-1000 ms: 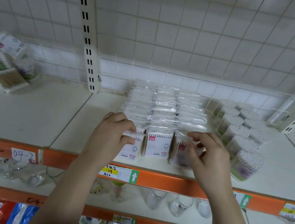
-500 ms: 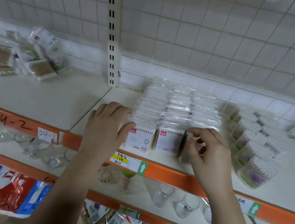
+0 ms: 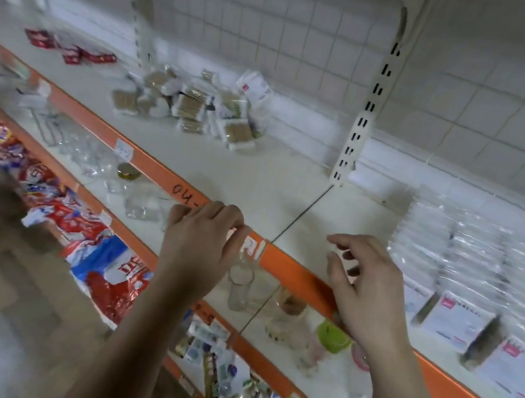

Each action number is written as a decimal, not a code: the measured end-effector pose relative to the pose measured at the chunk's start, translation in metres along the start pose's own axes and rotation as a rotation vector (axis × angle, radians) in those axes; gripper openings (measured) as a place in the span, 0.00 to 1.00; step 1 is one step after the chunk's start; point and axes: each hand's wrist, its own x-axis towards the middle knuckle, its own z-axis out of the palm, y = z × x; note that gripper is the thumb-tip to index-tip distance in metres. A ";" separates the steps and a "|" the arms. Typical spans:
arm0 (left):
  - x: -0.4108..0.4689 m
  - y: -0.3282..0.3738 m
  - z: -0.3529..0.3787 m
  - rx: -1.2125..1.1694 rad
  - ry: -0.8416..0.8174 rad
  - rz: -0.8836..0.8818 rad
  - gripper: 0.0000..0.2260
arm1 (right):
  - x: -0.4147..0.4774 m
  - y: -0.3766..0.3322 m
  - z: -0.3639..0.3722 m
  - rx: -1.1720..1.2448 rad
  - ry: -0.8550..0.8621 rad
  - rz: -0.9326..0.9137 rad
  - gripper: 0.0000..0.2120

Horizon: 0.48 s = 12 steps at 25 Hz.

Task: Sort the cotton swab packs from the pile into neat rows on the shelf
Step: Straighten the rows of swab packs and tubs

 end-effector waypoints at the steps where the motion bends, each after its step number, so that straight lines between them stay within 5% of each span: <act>1: 0.000 -0.021 -0.008 0.013 0.005 -0.021 0.15 | 0.008 -0.014 0.017 0.003 -0.002 -0.018 0.10; 12: 0.013 -0.218 -0.072 0.032 0.038 -0.028 0.11 | 0.079 -0.155 0.191 0.120 -0.065 -0.059 0.10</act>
